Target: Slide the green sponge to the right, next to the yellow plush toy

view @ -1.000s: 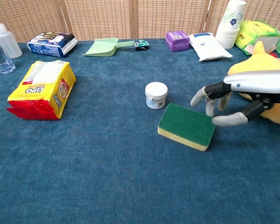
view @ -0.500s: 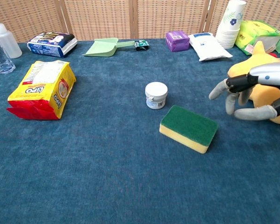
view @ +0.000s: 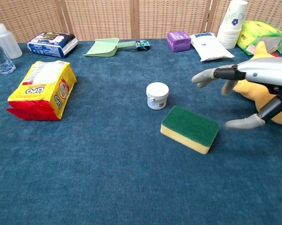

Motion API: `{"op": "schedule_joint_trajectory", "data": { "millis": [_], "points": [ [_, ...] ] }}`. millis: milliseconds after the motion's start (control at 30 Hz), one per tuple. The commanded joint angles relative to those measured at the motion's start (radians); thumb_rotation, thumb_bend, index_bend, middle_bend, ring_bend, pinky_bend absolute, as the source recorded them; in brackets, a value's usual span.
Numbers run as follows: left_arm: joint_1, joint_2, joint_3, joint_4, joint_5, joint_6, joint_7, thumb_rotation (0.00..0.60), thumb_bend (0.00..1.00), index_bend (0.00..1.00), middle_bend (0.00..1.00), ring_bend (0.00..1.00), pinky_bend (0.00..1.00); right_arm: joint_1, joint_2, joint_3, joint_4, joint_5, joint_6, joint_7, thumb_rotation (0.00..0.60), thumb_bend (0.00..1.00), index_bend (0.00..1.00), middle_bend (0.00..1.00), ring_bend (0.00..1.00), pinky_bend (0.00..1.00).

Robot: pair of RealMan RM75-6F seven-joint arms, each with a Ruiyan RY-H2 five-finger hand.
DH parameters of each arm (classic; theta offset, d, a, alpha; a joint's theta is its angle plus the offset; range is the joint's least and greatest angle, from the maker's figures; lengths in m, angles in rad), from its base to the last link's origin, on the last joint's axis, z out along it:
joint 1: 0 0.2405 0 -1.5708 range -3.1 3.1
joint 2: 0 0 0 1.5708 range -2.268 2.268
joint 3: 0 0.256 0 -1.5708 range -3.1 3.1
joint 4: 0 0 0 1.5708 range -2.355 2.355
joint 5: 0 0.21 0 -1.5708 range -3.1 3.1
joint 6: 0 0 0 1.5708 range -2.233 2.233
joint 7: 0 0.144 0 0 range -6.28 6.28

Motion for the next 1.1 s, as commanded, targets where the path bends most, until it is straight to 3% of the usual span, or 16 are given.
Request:
{"op": "schedule_joint_trajectory", "data": {
  "millis": [33,133,400,633,1100],
  "points": [
    [0.002,0.002,0.002,0.003,0.002,0.0,-0.002,0.487,0.11,0.21,0.18,0.17,0.35,0.013,-0.011,0.001,0.0,-0.017,-0.016,0.018,0.429,0.28,0.0,0.11,0.05,0.27],
    [0.005,0.003,0.002,0.005,-0.001,0.001,-0.005,0.482,0.11,0.21,0.18,0.17,0.35,0.031,-0.013,-0.008,-0.003,-0.045,-0.035,0.048,0.456,0.28,0.0,0.12,0.05,0.27],
    [0.007,0.003,0.003,0.012,-0.005,-0.003,-0.013,0.482,0.11,0.21,0.17,0.17,0.35,0.092,-0.029,-0.012,-0.006,-0.079,-0.107,0.114,0.457,0.28,0.0,0.16,0.07,0.27],
    [0.014,0.003,0.004,0.025,-0.021,-0.008,-0.027,0.485,0.11,0.21,0.17,0.16,0.34,0.152,-0.042,0.016,-0.013,-0.088,-0.153,0.128,0.348,0.34,0.04,0.16,0.06,0.25],
    [0.027,0.003,0.008,0.044,-0.035,-0.012,-0.054,0.482,0.11,0.2,0.16,0.14,0.34,0.235,-0.067,0.006,0.062,-0.163,-0.18,0.151,0.338,0.35,0.08,0.17,0.05,0.23]
  ]
}}
